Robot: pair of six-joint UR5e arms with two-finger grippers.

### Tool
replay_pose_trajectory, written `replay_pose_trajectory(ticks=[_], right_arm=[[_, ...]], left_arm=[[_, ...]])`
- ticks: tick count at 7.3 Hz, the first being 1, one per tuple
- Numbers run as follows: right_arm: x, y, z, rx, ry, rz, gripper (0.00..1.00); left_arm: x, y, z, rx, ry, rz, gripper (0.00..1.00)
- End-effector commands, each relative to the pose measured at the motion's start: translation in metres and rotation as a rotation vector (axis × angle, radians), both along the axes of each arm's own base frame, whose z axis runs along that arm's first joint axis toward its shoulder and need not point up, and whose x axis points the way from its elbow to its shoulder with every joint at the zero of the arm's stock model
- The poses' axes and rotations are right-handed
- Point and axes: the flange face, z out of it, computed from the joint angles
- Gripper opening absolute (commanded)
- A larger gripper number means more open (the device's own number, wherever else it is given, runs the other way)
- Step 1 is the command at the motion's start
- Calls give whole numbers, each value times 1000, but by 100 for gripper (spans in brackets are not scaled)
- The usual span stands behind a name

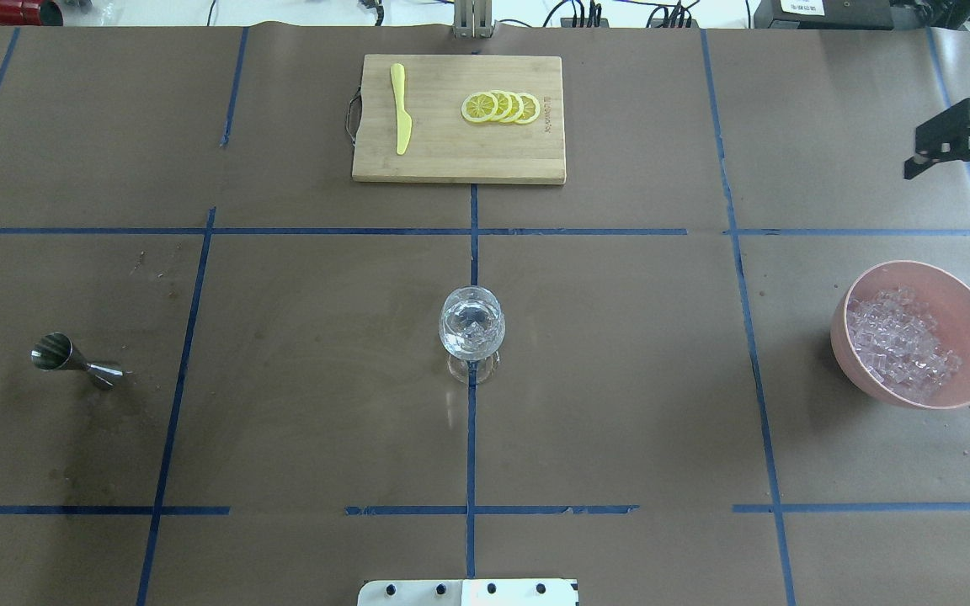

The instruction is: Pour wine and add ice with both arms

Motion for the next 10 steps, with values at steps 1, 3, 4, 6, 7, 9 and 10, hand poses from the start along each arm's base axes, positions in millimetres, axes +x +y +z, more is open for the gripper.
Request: replay_pose_trajectory(ticks=[1, 3, 4, 6, 7, 9, 10], right_arm=[[86, -13, 108, 116, 82, -151, 100], [111, -16, 155, 138, 101, -224, 100], [117, -17, 160, 139, 96, -228, 100], [117, -26, 153, 149, 103, -227, 100], [117, -26, 152, 151, 100, -226, 100], [116, -26, 153, 152, 97, -226, 100], [116, -26, 152, 149, 95, -222, 100]], left_arm=[[-37, -44, -8, -72, -99, 29, 100], [-101, -111, -59, -192, -169, 60, 100], [-127, -116, -75, -250, -168, 43, 100], [-129, -93, -62, -256, -152, 45, 100], [-128, -75, -48, -281, -147, 45, 100], [-120, -66, -40, -212, -130, 58, 100], [-119, -67, -29, -218, -126, 62, 100]])
